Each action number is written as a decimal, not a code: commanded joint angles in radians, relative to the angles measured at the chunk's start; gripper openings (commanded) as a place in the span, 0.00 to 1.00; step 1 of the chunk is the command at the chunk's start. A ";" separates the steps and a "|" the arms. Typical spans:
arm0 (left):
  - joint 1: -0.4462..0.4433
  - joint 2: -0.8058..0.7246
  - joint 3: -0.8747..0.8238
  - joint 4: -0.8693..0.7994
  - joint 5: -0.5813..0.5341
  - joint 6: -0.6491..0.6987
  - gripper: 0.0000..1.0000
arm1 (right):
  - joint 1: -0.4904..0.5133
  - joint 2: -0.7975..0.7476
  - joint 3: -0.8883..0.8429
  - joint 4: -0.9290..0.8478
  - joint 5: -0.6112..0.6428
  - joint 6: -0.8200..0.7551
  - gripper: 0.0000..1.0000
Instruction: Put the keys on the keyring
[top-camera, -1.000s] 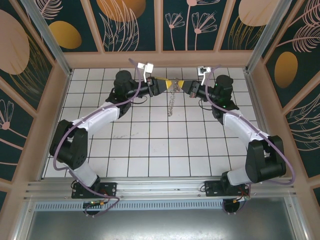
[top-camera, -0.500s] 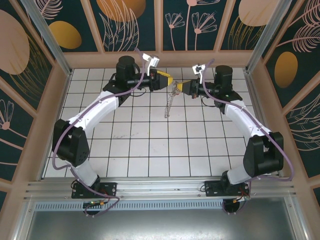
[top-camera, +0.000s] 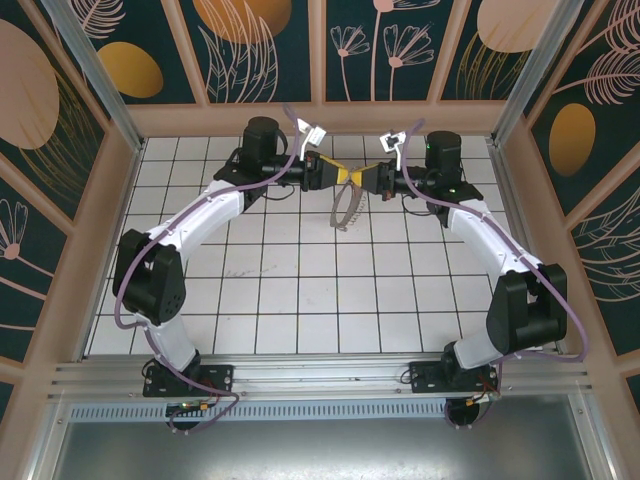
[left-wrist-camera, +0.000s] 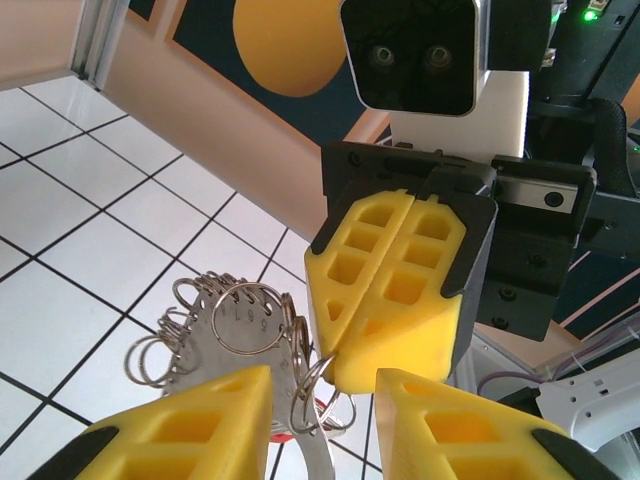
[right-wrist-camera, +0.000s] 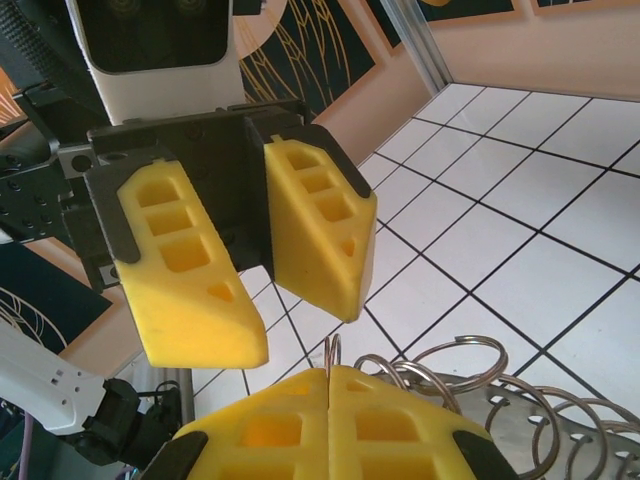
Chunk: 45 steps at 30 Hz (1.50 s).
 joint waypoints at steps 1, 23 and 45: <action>0.005 0.021 0.018 0.046 0.034 -0.019 0.34 | 0.012 0.001 0.037 0.022 -0.024 -0.021 0.00; 0.005 0.009 -0.058 0.146 0.101 -0.068 0.27 | 0.015 0.002 0.029 0.053 -0.004 0.001 0.00; -0.008 0.012 -0.076 0.248 0.129 -0.128 0.15 | 0.016 0.016 0.023 0.097 -0.010 0.032 0.00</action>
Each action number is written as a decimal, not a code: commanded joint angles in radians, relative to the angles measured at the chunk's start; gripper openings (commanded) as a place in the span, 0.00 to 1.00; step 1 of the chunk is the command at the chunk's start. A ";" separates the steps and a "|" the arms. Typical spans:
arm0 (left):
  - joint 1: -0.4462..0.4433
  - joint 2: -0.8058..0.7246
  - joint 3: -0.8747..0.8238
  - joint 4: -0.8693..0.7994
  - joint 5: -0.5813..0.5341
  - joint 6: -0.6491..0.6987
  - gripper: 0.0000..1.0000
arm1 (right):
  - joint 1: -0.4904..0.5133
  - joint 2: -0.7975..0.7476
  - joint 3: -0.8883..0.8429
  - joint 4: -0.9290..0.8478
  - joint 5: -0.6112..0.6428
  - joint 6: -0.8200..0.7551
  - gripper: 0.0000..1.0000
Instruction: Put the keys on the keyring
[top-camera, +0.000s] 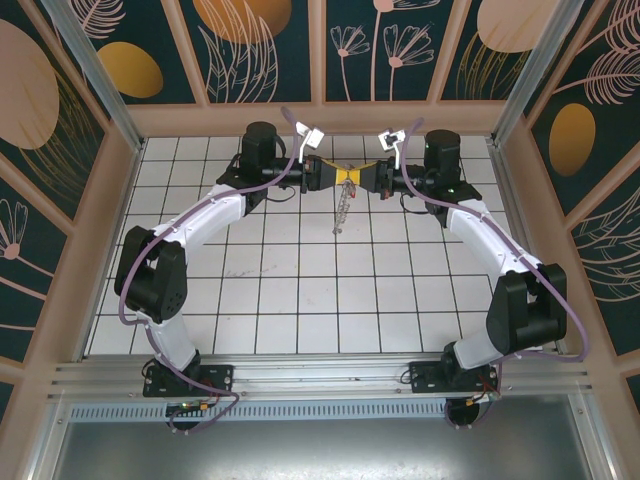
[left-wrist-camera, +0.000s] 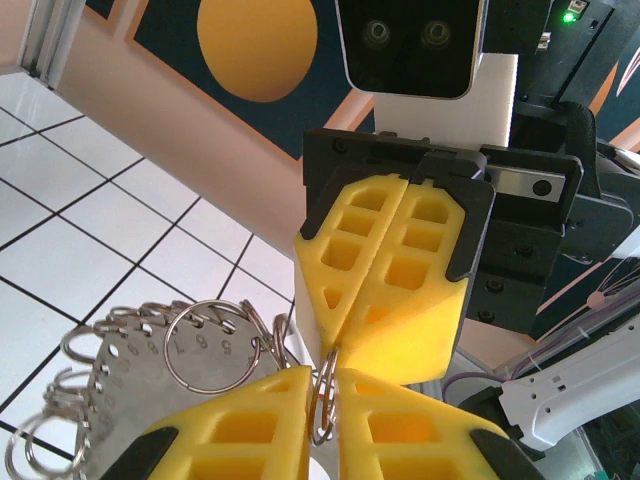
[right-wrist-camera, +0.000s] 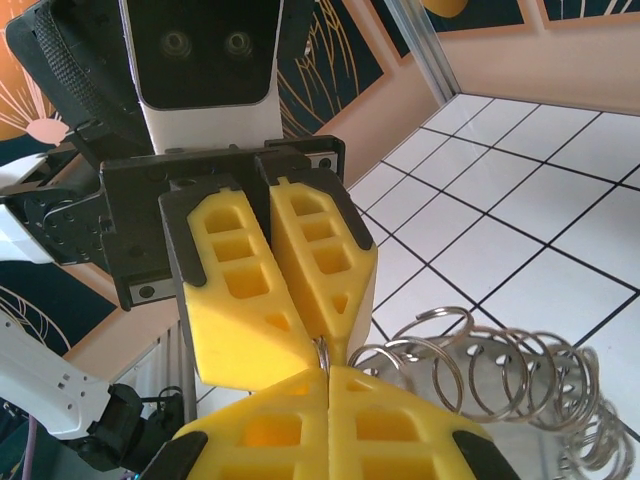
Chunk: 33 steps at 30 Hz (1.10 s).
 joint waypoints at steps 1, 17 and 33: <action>-0.014 -0.001 -0.010 0.073 0.054 -0.015 0.17 | 0.006 0.016 0.021 0.058 -0.011 0.011 0.00; -0.033 -0.014 -0.054 0.191 0.003 -0.101 0.00 | -0.002 0.009 0.011 0.085 0.003 0.038 0.11; -0.032 -0.071 -0.121 0.436 -0.060 -0.313 0.00 | -0.086 -0.241 -0.282 0.266 0.221 0.161 0.45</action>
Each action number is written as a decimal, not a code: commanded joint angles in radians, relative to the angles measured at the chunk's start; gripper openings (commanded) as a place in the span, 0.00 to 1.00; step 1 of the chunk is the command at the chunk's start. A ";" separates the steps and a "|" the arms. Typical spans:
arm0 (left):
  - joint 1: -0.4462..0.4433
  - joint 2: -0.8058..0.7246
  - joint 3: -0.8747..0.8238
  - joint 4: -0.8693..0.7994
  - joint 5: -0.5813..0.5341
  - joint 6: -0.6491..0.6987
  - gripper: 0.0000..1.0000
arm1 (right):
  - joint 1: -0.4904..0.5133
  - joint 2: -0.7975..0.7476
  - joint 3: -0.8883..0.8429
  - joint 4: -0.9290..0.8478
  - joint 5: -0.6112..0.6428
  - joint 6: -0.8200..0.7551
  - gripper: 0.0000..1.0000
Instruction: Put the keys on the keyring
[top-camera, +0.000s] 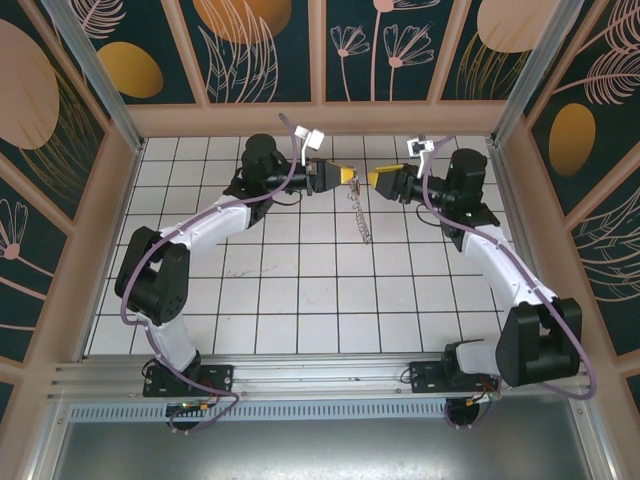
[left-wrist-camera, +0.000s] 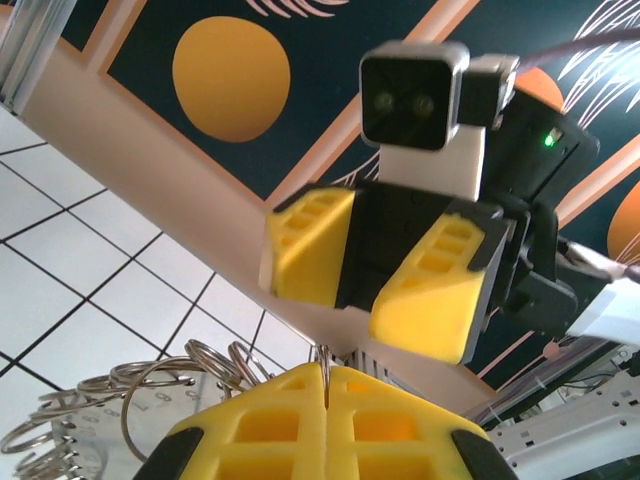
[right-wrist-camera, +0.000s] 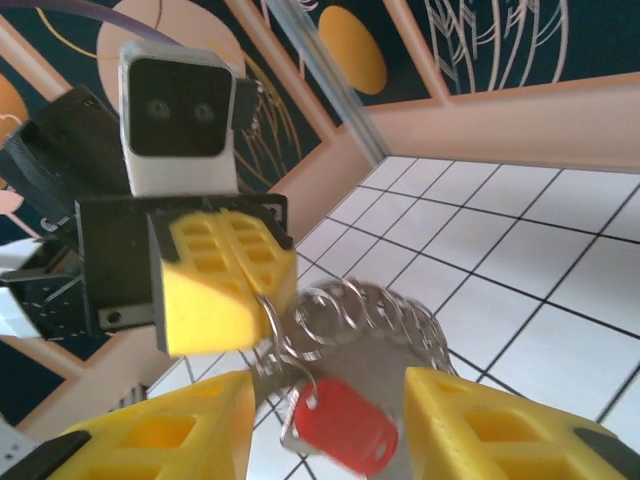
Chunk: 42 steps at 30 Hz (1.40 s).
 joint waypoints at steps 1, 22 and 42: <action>0.002 -0.059 -0.007 0.099 -0.006 -0.043 0.00 | -0.002 -0.051 -0.068 0.081 0.106 0.030 0.47; 0.000 -0.061 -0.009 0.142 -0.023 -0.089 0.00 | 0.171 -0.015 -0.041 0.076 0.259 -0.010 0.61; -0.001 -0.059 -0.015 0.142 -0.065 -0.095 0.00 | 0.217 -0.028 -0.015 -0.002 0.229 -0.056 0.00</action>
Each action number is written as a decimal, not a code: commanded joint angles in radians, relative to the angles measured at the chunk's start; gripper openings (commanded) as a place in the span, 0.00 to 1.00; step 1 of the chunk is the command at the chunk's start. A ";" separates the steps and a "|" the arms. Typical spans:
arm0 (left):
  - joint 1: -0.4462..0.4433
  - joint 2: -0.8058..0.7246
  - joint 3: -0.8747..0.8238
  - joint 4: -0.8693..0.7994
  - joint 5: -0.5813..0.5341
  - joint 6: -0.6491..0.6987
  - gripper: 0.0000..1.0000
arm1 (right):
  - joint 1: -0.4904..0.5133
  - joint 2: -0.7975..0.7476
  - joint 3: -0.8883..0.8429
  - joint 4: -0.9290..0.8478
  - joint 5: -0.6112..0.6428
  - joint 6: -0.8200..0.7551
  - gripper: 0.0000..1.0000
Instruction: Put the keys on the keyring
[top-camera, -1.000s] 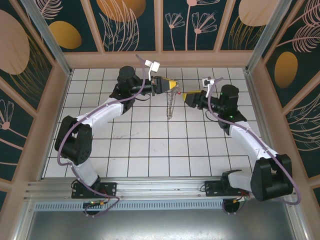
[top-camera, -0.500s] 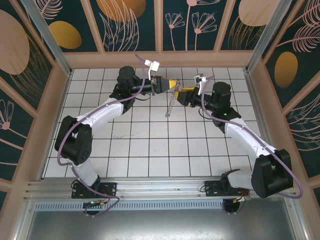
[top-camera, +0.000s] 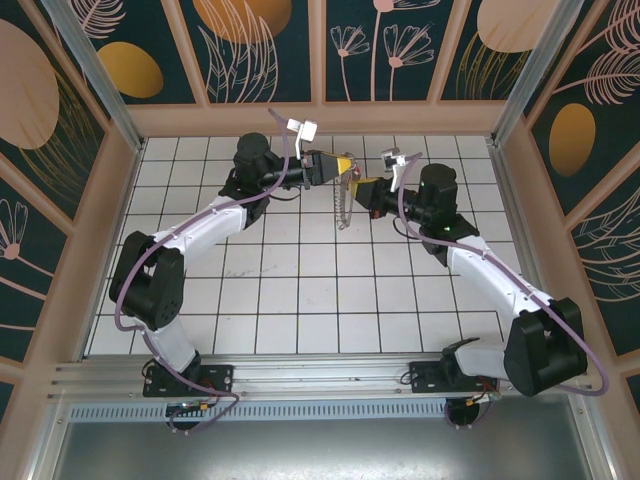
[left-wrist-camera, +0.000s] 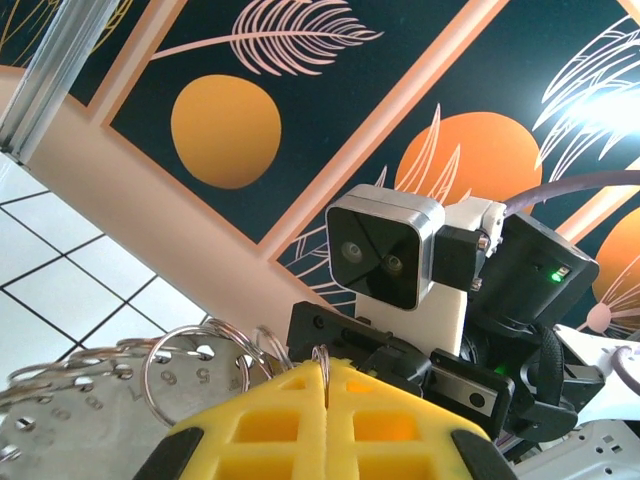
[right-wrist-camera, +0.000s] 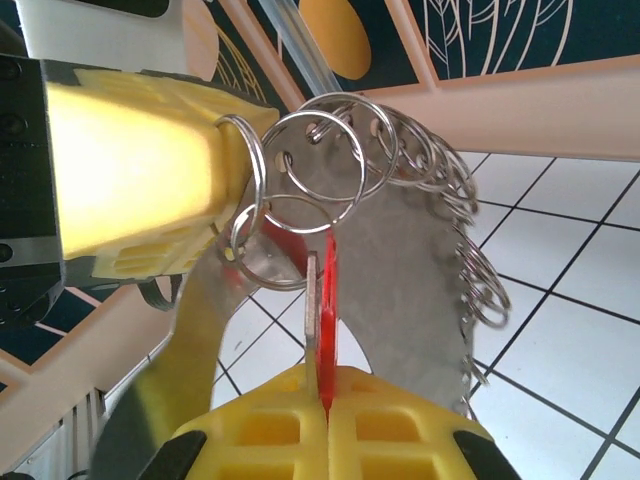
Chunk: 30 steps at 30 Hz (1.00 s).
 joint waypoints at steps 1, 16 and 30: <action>-0.001 -0.023 -0.004 0.065 -0.012 -0.015 0.00 | 0.016 -0.014 0.037 -0.027 -0.020 -0.028 0.00; 0.000 -0.018 -0.019 0.106 -0.033 -0.047 0.00 | 0.093 0.061 0.131 -0.157 -0.096 -0.132 0.00; -0.001 -0.016 -0.048 0.161 -0.051 -0.073 0.00 | -0.052 -0.190 -0.001 -0.122 -0.107 -0.021 0.39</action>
